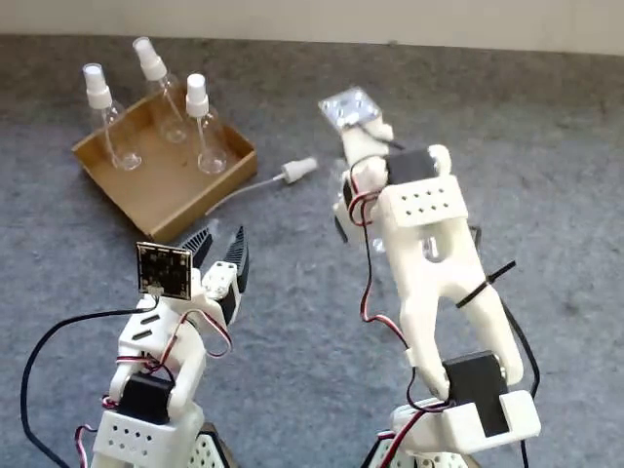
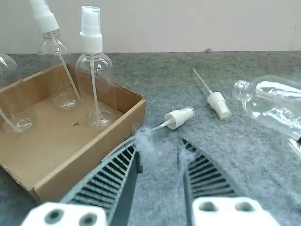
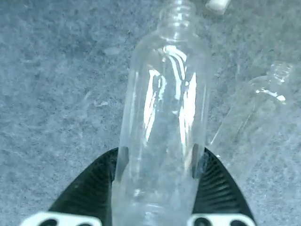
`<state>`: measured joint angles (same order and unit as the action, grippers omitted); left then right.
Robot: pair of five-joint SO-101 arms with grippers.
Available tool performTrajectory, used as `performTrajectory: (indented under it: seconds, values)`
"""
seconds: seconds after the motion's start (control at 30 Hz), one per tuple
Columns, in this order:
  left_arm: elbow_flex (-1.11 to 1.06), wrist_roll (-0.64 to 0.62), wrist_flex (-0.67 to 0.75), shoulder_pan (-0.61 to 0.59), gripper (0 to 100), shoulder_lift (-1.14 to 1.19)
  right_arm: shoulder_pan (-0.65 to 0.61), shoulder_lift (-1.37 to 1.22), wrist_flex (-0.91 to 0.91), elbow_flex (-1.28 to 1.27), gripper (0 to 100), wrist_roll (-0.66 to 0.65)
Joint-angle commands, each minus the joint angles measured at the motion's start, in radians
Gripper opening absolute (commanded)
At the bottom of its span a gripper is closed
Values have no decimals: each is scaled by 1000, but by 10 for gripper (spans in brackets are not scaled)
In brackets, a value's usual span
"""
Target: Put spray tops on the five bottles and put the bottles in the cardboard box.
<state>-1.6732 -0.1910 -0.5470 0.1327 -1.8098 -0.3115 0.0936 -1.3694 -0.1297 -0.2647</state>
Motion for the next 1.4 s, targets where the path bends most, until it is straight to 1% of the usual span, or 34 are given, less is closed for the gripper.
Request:
performTrajectory:
  seconds: [0.0,0.13,0.27,0.4,0.5,0.6,0.73,0.8,0.97,1.1,1.17,1.27,1.37]
  values:
    - [-13,8,6,-10,85,-18,-38,53,165,-145,78,11]
    - [-13,8,6,-10,85,-18,-97,51,263,-277,78,11]
    - [-13,8,6,-10,85,-18,-137,51,371,-344,78,15]
    - [-13,8,6,-10,85,-18,-136,50,495,-401,78,117]
    - [-13,8,6,-10,85,-18,-142,50,535,-433,81,127]
    - [-13,8,6,-10,85,-18,-170,48,538,-438,94,130]
    - [-16,9,6,-8,85,-18,-223,48,535,-441,194,130]
    - [-16,9,6,-8,85,-18,-232,50,535,-441,226,127]
    - [-18,8,6,-8,85,-18,-214,79,507,-432,238,103]
    - [-19,8,6,-8,85,-18,-200,173,443,-432,240,77]
    - [-19,8,5,-5,85,-18,-206,234,440,-433,242,75]
    - [-18,9,3,-4,85,-18,-219,312,426,-443,287,75]
    - [-18,9,0,-4,85,-18,-225,375,372,-440,340,74]
